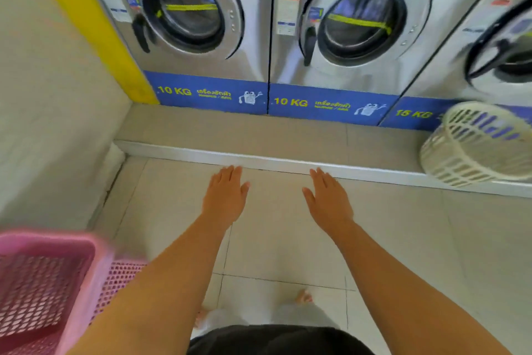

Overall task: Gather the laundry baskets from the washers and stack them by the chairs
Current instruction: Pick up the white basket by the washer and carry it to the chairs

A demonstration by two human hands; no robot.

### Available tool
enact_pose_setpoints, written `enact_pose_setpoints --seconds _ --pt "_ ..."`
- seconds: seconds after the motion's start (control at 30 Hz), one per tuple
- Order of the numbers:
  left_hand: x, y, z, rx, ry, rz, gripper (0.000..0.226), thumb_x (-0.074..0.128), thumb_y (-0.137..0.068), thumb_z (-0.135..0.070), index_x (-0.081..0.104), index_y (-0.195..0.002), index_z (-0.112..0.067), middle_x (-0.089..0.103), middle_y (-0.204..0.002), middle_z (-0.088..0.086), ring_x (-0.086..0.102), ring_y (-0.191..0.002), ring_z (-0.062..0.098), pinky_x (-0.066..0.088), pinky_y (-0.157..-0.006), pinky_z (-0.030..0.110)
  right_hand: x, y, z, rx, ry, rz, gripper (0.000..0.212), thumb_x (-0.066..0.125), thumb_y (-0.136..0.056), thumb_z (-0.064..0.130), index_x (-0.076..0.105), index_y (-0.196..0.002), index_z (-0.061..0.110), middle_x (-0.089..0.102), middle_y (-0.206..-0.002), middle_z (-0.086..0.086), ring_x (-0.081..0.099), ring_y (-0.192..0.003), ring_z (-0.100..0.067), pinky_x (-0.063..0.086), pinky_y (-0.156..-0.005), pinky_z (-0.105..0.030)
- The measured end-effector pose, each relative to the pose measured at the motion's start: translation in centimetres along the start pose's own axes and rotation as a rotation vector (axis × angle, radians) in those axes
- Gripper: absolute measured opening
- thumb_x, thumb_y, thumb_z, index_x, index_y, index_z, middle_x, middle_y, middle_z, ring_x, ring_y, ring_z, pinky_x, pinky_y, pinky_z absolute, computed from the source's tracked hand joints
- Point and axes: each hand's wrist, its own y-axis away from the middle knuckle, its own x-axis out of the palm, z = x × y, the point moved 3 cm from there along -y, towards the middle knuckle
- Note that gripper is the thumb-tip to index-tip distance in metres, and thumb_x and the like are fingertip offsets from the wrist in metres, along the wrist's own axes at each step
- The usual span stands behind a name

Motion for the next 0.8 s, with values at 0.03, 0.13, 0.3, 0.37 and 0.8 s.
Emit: enact_pose_setpoints --seconds 0.03,0.13,0.3,0.37,0.8 --pt "0.4 -0.8 -2.8 0.028 0.009 0.01 0.056 0.027 -0.103 -0.038 0.024 -0.15 -0.01 0.026 -0.157 0.011 0.019 -0.147 0.026 0.013 -0.121 0.039 -0.7 0.3 -2.4 0.03 -0.01 -0.008 0.057 0.029 -0.102 0.04 0.02 -0.153 0.016 0.017 -0.161 -0.004 0.015 -0.148 -0.023 0.017 -0.12 -0.037" --pt "1.7 -3.1 -10.6 0.133 0.004 0.023 0.056 0.029 -0.103 -0.038 0.025 -0.15 -0.009 0.027 -0.157 0.01 0.02 -0.146 0.025 0.012 -0.121 0.038 -2.7 1.2 -9.5 0.133 -0.032 -0.052 0.057 0.029 -0.102 0.041 0.019 -0.153 0.017 0.018 -0.161 -0.003 0.016 -0.148 -0.022 0.017 -0.12 -0.036" --pt "3.8 -7.0 -21.6 0.302 -0.043 0.046 0.053 0.034 -0.102 -0.035 0.033 -0.146 -0.006 0.035 -0.151 0.013 0.03 -0.14 0.028 0.019 -0.118 0.036 -5.3 2.6 -20.0 0.316 -0.071 -0.111 0.057 0.03 -0.102 0.042 0.022 -0.152 0.016 0.021 -0.16 -0.004 0.021 -0.147 -0.022 0.02 -0.12 -0.036" --pt "4.6 -9.1 -25.4 0.351 -0.084 0.063 0.053 0.035 -0.102 -0.035 0.033 -0.146 -0.006 0.035 -0.151 0.014 0.032 -0.138 0.029 0.02 -0.116 0.035 -5.9 2.8 -23.8 0.386 -0.089 -0.128 0.057 0.031 -0.102 0.041 0.023 -0.152 0.016 0.023 -0.16 -0.005 0.022 -0.147 -0.023 0.021 -0.12 -0.037" --pt "9.7 -25.0 -50.8 0.598 -0.154 0.195 0.052 0.039 -0.1 -0.03 0.032 -0.145 -0.006 0.036 -0.15 0.015 0.034 -0.135 0.03 0.023 -0.111 0.035 -13.0 -4.1 -47.0 0.721 -0.21 -0.21 0.056 0.035 -0.101 0.039 0.024 -0.151 0.015 0.024 -0.159 -0.005 0.022 -0.147 -0.024 0.021 -0.119 -0.041"
